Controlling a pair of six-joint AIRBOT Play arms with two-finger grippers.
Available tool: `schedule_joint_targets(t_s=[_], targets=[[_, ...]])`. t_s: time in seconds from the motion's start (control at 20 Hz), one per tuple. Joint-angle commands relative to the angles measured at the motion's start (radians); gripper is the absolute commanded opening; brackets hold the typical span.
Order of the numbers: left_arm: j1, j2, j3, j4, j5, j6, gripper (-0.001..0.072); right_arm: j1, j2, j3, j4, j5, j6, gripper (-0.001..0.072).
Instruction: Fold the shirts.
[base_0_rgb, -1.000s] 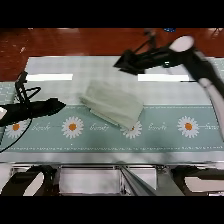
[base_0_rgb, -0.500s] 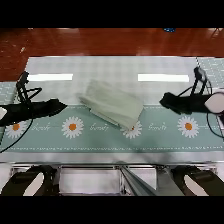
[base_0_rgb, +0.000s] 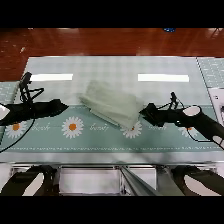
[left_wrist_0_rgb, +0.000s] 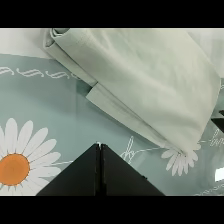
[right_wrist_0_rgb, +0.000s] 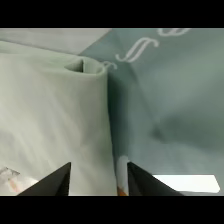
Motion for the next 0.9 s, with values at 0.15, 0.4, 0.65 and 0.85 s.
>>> schedule_joint_targets(t_s=[0.15, 0.4, 0.65, 0.85], targets=[[0.0, -0.016, 0.0, 0.0, 0.0, 0.0, 0.0027, 0.132, -0.226, 0.158, 0.154, 0.014, -0.094, 0.0399], [0.0, -0.016, 0.0, 0.0, 0.0, 0.0, 0.0027, 0.198, -0.314, 0.428, 0.122, 0.113, -0.189, 0.0018], [0.0, -0.016, 0.0, 0.001, 0.0, 0.001, 0.0027, 0.195, -0.314, 0.838, -0.15, 0.217, -0.018, 0.0018], [0.0, -0.015, 0.0, 0.0, 0.0, 0.0, 0.0027, 0.136, -0.314, 1.147, -0.383, 0.328, 0.136, 0.0018]])
